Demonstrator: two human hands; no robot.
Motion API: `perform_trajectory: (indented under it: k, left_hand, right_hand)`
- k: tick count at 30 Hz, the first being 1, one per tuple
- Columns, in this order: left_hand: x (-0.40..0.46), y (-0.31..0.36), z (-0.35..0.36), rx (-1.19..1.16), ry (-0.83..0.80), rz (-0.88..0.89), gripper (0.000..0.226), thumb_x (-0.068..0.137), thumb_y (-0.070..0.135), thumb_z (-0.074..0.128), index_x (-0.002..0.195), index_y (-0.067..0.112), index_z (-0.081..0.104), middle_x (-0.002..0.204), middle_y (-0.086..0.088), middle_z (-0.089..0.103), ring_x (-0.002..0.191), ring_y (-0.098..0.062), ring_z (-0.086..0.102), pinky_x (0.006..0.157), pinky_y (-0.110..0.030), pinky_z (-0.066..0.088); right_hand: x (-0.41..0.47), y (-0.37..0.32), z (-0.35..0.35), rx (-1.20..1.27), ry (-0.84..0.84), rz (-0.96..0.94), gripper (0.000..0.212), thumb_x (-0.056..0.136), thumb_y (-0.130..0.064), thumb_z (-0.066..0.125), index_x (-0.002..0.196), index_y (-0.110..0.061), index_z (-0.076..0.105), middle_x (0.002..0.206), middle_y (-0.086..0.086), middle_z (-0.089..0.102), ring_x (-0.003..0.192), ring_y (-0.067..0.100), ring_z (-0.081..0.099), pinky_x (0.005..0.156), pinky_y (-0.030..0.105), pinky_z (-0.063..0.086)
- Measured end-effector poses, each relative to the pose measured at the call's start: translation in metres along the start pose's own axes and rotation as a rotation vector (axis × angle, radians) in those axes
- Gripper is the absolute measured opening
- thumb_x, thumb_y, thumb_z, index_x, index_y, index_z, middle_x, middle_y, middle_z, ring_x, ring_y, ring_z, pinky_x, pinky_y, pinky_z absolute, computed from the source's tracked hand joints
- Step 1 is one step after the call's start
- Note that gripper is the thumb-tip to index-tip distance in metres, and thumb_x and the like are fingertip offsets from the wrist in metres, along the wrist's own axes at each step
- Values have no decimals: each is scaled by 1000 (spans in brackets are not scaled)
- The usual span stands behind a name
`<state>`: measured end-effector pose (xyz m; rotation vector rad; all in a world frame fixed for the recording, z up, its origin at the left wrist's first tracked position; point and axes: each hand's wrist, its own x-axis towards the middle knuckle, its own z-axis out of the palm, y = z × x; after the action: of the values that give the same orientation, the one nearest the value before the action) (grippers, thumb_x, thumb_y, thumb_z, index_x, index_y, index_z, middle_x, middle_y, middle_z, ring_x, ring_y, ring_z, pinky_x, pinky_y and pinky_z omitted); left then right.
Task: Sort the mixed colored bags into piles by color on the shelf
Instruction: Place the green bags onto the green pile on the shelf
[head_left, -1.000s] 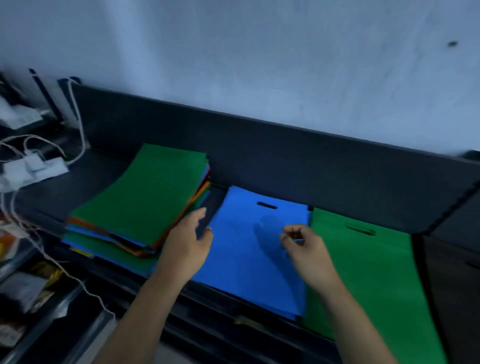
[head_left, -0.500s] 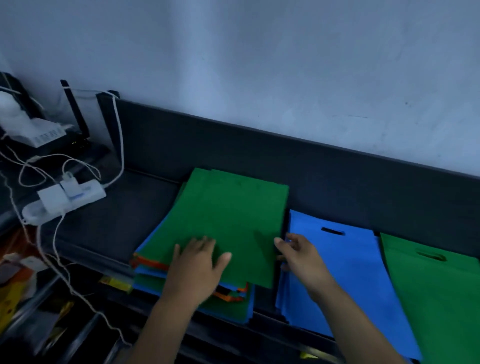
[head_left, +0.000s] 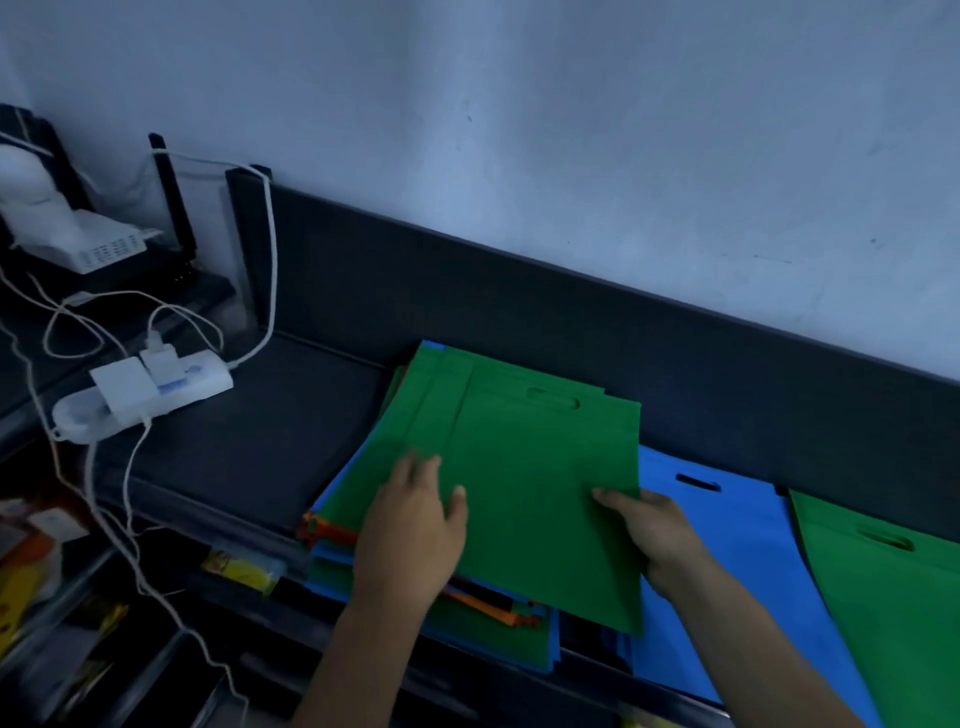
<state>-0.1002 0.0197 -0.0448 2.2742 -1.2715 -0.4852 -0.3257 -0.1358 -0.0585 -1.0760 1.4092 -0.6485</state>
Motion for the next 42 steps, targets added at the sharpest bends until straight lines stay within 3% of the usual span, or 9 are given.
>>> perform_trajectory:
  k: [4,10,14,18,23,26,29,38,42]
  left_hand:
    - [11,-4,-1,21,-100,-38,71,104,58,35,162,20,20,172,-1,6,154,-33,21,123,-49,28]
    - [14,-5,-4,-9,36,-41,61,103,55,39,155,23,36,171,-1,11,146,-29,38,111,-46,45]
    - [12,3,1,-16,-90,36,60,103,57,43,156,30,34,171,8,2,146,-23,38,109,-44,43]
    - [16,1,0,-154,3,-11,47,104,46,46,148,28,45,167,6,15,114,-15,58,97,-41,53]
    - [26,-9,0,-303,126,-81,38,103,31,56,139,22,53,148,-4,35,91,-14,62,81,-42,57]
    - [35,-13,-4,-293,181,-168,46,102,30,57,145,16,50,149,-12,39,100,-30,62,83,-43,51]
    - [45,-9,-4,-274,73,-142,51,102,31,56,150,16,45,151,-10,49,124,-33,56,95,-44,47]
    - [47,34,6,-614,11,-174,46,100,29,62,143,17,50,134,-3,59,108,-24,59,91,-40,45]
    - [27,87,29,-668,-158,-94,11,101,35,60,103,25,65,108,3,66,95,-18,61,75,-35,46]
  right_hand:
    - [3,-1,-1,31,-30,-42,22,95,-15,78,114,-4,75,104,14,83,95,36,80,93,53,63]
    - [5,-2,-3,78,-25,-25,27,90,-11,81,113,-2,72,100,16,83,90,38,80,82,50,66]
    - [4,-2,1,69,-73,22,31,88,-17,85,114,-3,74,100,16,83,92,38,80,86,53,65]
    - [3,-2,5,15,-55,-40,22,93,-13,79,113,-5,75,101,12,83,87,32,81,75,41,67]
    - [0,-3,4,0,-65,-80,18,95,-9,75,114,-8,75,103,8,83,90,29,81,83,45,67]
    - [-4,-5,-2,61,-86,-70,20,95,-11,76,114,-7,75,102,9,83,90,30,81,78,42,67]
    - [-6,-2,-6,89,-174,16,23,95,-14,76,116,-6,75,102,13,83,93,33,81,82,45,66]
    - [-20,-1,-55,83,-200,-126,22,103,-14,65,123,-17,75,117,3,81,110,25,78,102,46,59]
    - [-26,3,-119,160,-159,-161,26,101,-17,68,126,-13,74,122,9,79,115,30,75,104,47,56]
